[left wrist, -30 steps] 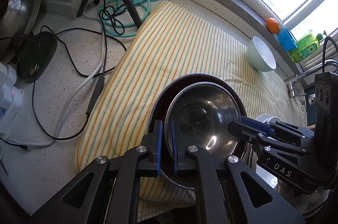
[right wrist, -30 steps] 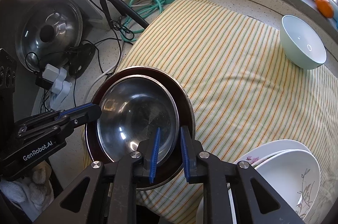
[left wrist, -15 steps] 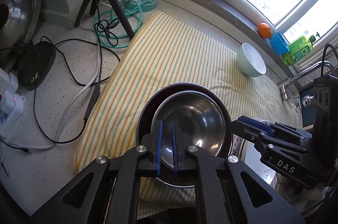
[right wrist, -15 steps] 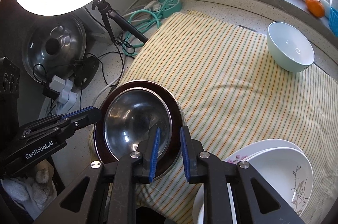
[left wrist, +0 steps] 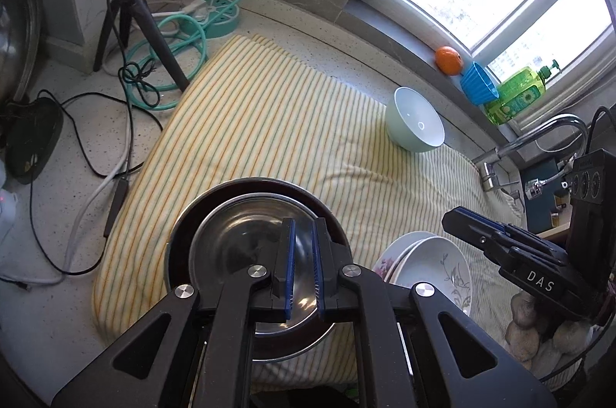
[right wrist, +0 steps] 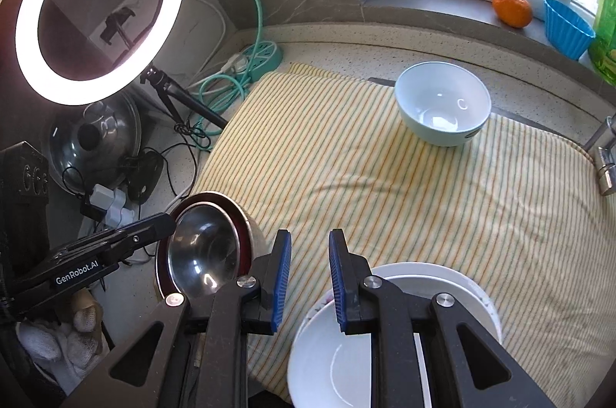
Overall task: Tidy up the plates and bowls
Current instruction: 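Open the left tool while the right tool opens, releasing the red bowl, then move both tools to the rim of the pale blue bowl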
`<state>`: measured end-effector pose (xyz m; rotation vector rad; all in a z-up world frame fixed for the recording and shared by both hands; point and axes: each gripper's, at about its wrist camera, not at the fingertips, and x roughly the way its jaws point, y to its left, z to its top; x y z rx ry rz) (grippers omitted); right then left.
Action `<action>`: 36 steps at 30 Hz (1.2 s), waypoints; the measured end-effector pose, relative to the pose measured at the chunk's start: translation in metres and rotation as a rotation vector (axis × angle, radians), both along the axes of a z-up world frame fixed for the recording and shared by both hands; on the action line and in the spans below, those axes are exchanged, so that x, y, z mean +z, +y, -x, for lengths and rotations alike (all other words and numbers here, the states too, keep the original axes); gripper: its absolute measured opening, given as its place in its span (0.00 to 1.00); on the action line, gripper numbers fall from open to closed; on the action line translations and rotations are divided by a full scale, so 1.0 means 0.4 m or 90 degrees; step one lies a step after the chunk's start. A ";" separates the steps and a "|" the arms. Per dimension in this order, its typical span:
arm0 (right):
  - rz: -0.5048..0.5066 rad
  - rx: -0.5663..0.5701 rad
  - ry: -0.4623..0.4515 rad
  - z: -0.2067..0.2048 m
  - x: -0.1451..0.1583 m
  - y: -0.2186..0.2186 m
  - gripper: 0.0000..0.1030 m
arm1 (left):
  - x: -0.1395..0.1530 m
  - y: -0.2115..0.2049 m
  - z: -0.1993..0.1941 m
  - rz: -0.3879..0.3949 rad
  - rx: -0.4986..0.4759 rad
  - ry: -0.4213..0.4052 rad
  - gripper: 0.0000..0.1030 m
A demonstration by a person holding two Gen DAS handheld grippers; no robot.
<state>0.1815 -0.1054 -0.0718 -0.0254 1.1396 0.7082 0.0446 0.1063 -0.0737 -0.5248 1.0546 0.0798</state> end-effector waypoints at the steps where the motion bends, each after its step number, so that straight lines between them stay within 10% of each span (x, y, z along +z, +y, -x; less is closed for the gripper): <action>1: -0.001 -0.007 -0.003 -0.010 0.006 -0.018 0.18 | 0.001 -0.008 -0.007 0.002 -0.002 -0.001 0.07; 36: -0.038 -0.081 0.012 -0.414 -0.033 -0.231 0.24 | -0.037 -0.165 -0.386 0.056 -0.005 0.003 0.07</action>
